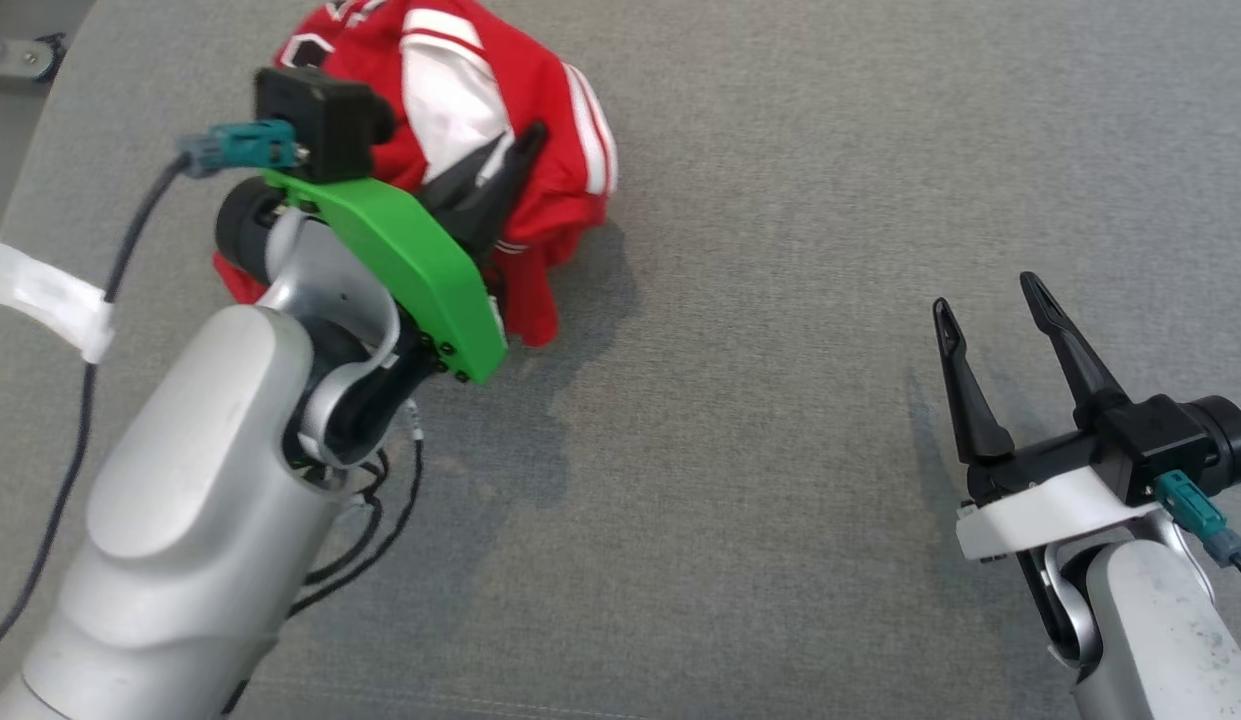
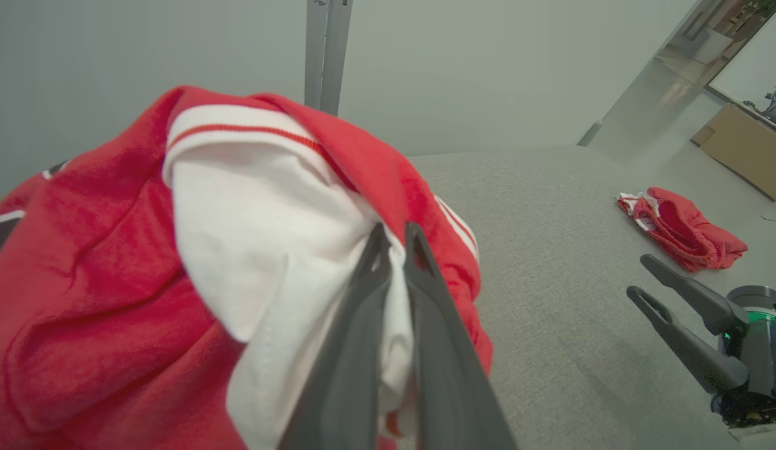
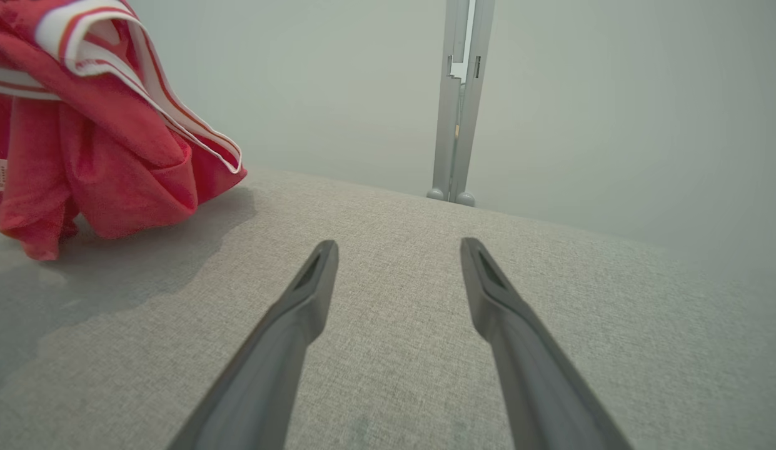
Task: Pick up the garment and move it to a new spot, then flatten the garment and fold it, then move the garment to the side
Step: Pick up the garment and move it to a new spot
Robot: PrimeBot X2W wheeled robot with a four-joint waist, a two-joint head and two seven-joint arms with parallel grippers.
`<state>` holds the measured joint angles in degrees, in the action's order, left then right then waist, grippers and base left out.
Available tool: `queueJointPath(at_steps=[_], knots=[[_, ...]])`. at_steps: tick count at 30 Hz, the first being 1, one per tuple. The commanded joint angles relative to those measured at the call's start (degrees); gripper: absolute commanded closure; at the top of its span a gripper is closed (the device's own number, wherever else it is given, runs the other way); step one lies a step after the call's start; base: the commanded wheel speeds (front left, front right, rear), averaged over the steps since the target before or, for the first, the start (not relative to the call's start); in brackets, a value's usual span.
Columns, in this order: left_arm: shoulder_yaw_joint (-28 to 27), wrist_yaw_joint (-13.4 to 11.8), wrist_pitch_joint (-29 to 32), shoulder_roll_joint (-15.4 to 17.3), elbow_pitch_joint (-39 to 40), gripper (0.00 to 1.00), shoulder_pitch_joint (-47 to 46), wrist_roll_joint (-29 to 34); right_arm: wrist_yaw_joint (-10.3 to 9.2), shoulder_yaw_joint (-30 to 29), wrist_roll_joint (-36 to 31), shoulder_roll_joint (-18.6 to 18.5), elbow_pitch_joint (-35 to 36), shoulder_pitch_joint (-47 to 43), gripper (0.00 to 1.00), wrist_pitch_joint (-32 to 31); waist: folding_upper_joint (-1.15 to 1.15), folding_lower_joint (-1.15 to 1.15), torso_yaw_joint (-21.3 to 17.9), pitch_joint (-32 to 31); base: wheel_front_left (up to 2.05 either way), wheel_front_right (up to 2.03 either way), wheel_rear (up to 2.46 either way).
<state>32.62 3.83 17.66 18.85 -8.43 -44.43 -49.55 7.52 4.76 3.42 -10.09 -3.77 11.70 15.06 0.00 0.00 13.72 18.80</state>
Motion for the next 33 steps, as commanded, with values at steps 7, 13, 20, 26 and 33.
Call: queueJointPath(at_steps=[7, 13, 20, 26, 33], knots=[[7.0, -1.4, 2.7, -6.3, 6.0, 1.0, 1.3, 1.9, -0.06, -1.6, 0.4, 2.7, 0.7, -2.7, 0.0, 0.2, 0.0, 0.0, -14.3, -3.8, 0.0, 0.0, 0.0], [9.2, -2.6, 2.5, -8.0, 3.5, 1.0, 2.1, 3.1, -0.06, -1.5, 0.5, 3.8, 1.0, -3.6, 0.0, 0.2, 0.0, 0.0, -19.4, -3.7, 0.0, 0.0, 0.0], [12.9, -2.2, 0.4, -10.7, -8.7, 1.0, 4.7, 5.0, -0.06, -1.9, 0.6, 4.7, 0.9, -5.1, 0.0, 0.2, 0.0, 0.0, -23.4, -4.1, 0.0, 0.0, 0.0], [15.9, -1.2, -2.3, -12.0, -18.8, 1.0, 6.0, 7.0, -0.06, -2.1, 0.2, 5.0, 0.9, -5.7, 0.0, 0.2, 0.0, 0.0, -23.8, -4.4, 0.0, 0.0, 0.0], [16.0, -0.9, -8.2, -13.2, -22.0, 0.0, 5.9, 8.4, -0.06, -3.0, -0.2, 4.8, 1.2, -6.1, 0.0, 0.2, 0.0, 0.0, -21.6, -5.2, 0.0, 0.0, 0.0]])
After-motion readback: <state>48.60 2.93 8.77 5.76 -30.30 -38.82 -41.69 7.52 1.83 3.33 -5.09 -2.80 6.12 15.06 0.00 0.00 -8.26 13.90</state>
